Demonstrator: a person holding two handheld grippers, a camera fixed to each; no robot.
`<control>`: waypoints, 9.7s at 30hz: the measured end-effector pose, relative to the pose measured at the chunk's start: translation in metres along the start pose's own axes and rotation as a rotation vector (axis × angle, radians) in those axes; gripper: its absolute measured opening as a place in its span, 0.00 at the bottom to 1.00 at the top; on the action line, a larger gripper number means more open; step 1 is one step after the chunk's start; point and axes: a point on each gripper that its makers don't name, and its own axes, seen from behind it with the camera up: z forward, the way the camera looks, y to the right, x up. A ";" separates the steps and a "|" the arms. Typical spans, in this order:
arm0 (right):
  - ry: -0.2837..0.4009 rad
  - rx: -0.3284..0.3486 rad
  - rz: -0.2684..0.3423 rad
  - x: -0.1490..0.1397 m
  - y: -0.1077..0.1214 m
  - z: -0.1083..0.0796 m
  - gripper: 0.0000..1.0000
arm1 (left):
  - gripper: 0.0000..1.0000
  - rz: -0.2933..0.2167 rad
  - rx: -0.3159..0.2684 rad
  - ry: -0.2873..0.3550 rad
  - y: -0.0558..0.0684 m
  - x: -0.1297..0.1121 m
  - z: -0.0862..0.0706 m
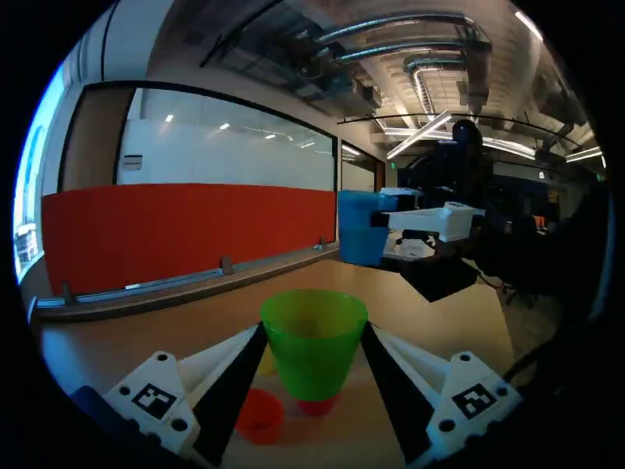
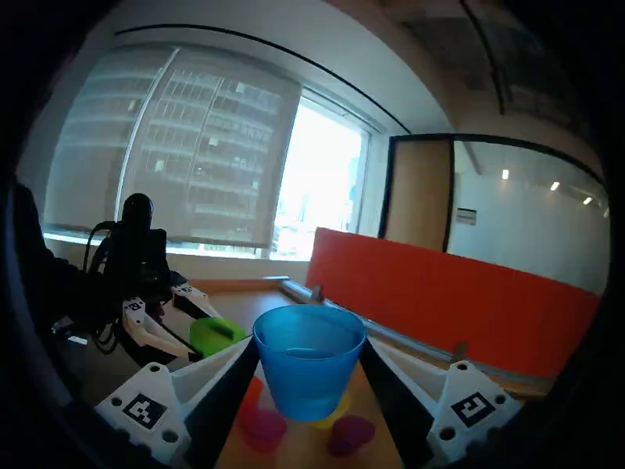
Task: Pour water
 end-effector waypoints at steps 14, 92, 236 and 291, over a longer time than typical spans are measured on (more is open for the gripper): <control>0.008 0.026 -0.178 0.025 -0.004 0.012 0.91 | 0.86 -0.005 -0.036 -0.008 0.011 -0.010 0.008; -0.022 0.049 -0.959 0.036 -0.002 0.072 0.91 | 0.86 0.004 -0.073 0.006 0.011 0.003 0.021; 0.038 -0.018 -0.953 0.058 -0.012 0.076 0.91 | 0.85 0.003 -0.038 0.026 0.006 0.007 0.012; -0.142 0.092 0.095 -0.009 -0.007 0.027 0.91 | 0.86 0.053 -0.036 -0.146 0.006 -0.030 -0.001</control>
